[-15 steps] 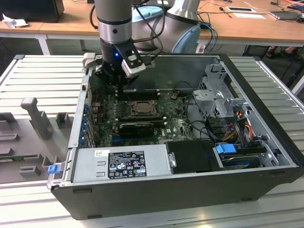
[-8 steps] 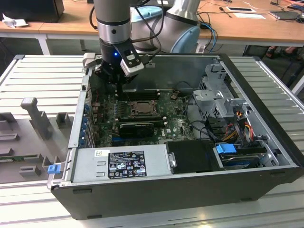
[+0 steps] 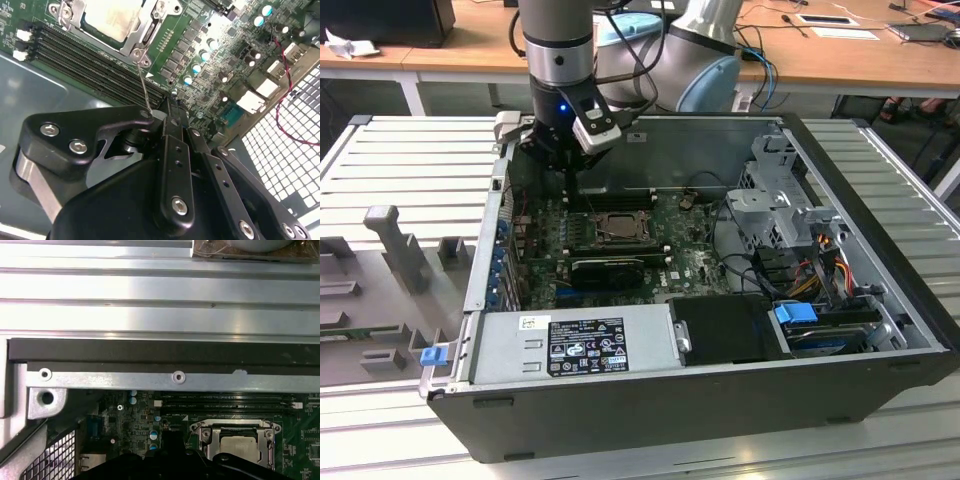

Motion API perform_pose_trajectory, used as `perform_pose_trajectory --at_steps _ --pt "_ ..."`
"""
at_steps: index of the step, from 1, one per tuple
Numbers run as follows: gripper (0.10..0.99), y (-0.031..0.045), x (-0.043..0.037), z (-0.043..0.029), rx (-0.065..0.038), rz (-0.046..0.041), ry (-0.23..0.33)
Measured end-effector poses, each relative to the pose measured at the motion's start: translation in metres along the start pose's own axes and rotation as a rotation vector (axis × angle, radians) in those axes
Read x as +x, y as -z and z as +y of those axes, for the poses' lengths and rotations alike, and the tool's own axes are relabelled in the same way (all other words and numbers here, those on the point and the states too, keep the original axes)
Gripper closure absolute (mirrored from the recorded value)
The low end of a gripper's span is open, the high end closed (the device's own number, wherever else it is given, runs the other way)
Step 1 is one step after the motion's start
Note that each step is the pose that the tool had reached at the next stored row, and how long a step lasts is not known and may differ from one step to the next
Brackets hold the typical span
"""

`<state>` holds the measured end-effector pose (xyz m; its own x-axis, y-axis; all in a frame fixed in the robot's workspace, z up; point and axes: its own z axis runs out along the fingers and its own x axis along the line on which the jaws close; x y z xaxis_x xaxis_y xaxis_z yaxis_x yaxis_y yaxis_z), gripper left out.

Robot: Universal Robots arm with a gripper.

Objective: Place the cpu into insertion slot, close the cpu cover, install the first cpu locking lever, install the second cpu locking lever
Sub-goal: 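Install the first cpu locking lever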

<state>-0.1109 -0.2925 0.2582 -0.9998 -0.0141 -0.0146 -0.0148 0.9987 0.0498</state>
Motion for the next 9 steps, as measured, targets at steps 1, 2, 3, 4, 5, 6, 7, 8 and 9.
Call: perform_pose_trajectory --at_steps 1,2,3,4,5,6,7,8,9 --pt "0.98 -0.0001 0.0 0.0 0.0 -0.0001 0.0" --pt "0.98 -0.0002 -0.0001 0.0001 0.0 0.0 0.0" --pt "0.98 -0.0003 -0.0003 0.0001 0.0 -0.0001 0.0" --pt "0.98 -0.0005 -0.0007 0.0 0.0 0.0 0.0" --pt "0.98 -0.0005 -0.0008 0.0 0.0 0.0001 0.0" --pt "0.98 -0.0008 -0.0012 0.0 0.0 0.0001 0.0" --pt "0.98 -0.0008 -0.0015 0.0 0.0 0.0002 0.0" --pt "0.98 -0.0008 -0.0018 0.0 0.0 0.0001 0.0" --pt "0.98 -0.0008 -0.0023 0.0 0.0 0.0002 0.0"
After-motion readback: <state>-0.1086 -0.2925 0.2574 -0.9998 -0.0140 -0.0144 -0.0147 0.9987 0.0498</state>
